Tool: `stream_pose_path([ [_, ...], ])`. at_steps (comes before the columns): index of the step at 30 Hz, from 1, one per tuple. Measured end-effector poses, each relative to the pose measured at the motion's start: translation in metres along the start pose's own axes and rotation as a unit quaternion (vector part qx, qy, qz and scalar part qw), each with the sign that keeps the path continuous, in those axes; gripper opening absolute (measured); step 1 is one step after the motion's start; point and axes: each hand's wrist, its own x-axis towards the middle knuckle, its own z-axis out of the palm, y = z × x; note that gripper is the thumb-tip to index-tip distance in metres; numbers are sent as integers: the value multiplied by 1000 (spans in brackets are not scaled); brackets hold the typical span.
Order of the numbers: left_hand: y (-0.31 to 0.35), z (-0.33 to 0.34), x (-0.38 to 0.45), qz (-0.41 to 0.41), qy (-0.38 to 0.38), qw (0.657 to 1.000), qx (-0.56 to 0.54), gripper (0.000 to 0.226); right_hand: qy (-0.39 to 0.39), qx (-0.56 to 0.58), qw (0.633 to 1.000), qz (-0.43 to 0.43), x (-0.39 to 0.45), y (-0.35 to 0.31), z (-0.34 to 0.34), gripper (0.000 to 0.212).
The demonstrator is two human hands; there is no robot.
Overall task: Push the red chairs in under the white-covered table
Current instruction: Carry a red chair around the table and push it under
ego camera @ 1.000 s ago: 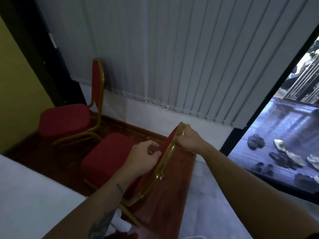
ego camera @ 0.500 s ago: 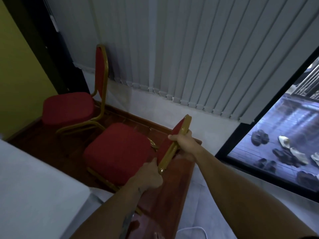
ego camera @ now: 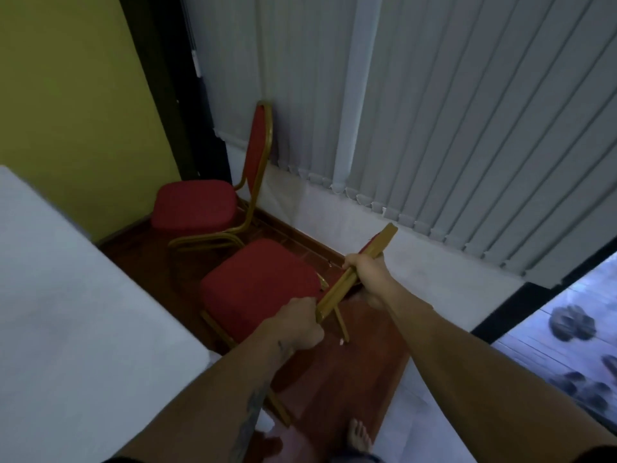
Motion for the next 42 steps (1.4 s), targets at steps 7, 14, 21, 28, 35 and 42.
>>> stream_pose_path([
  [7, 41, 9, 41, -35, 20, 999, -15, 13, -65, -66, 996, 6, 59, -30, -26, 43],
  [14, 74, -11, 92, -105, 73, 991, -45, 33, -176, -138, 975, 2, 135, -76, -22, 37],
  [21, 80, -39, 123, -150, 100, 981, -72, 27, -243, -156, 957, 6, 176, -105, 8, 47],
  [28, 49, -48, 144, -173, 87, 981, -22, 49, -261, -166, 951, 28, 202, -98, 34, 52],
  [35, 21, -72, 140, -215, 97, 971, -43, 53, -284, -166, 944, 30, 214, -91, 81, 63],
  [42, 23, -82, 148, -329, 137, 929, -101, 51, -346, -154, 924, 62, 238, -90, 112, 80],
])
